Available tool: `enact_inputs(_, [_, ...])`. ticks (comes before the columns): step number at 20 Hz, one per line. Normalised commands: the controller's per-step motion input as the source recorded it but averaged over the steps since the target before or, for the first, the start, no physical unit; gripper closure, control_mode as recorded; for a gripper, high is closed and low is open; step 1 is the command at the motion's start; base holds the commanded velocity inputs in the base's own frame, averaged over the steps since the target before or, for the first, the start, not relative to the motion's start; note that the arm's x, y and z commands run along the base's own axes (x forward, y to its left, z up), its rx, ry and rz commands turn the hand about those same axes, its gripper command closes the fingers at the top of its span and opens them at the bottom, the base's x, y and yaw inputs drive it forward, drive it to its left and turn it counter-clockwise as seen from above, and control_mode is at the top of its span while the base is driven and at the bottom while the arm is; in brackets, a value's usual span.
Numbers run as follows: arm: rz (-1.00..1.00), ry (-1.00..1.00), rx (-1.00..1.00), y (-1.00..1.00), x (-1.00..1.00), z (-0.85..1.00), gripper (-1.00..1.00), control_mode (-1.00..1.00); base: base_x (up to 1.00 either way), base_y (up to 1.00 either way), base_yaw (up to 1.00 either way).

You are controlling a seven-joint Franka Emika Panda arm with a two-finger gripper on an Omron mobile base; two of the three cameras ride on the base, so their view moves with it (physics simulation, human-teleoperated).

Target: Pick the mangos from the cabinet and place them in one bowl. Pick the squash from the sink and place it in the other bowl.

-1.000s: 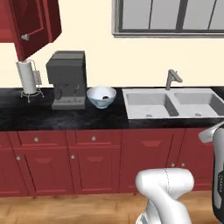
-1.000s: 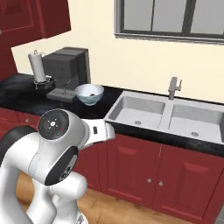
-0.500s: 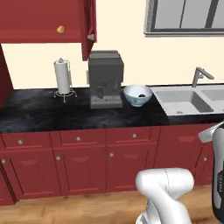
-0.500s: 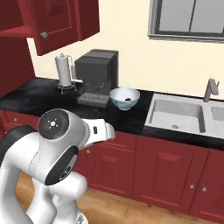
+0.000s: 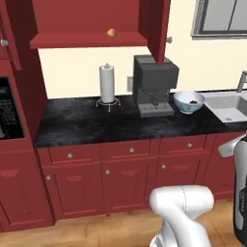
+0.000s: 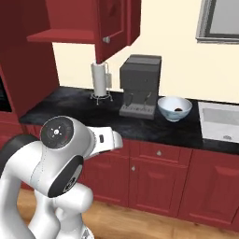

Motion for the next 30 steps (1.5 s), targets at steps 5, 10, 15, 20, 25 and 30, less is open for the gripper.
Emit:
enact_inputs(5, [0.00, 0.00, 0.00, 0.00, 0.00, 0.00, -1.00, 1.00, -0.37, 0.89, -0.14])
enact_inputs(10, [0.00, 0.00, 0.00, 0.00, 0.00, 0.00, -1.00, 1.00, -0.34, 0.83, -0.11])
enact_inputs(15, [0.00, 0.00, 0.00, 0.00, 0.00, 0.00, -1.00, 1.00, -0.08, 0.45, -0.07])
enact_inputs(20, [0.00, 0.00, 0.00, 0.00, 0.00, 0.00, -1.00, 1.00, 0.29, 0.00, 0.00])
enact_inputs(25, [0.00, 0.00, 0.00, 0.00, 0.00, 0.00, -1.00, 1.00, 0.85, 0.26, -0.02])
enact_inputs(30, [0.00, 0.00, 0.00, 0.00, 0.00, 0.00, -1.00, 1.00, 0.71, 0.12, -0.03])
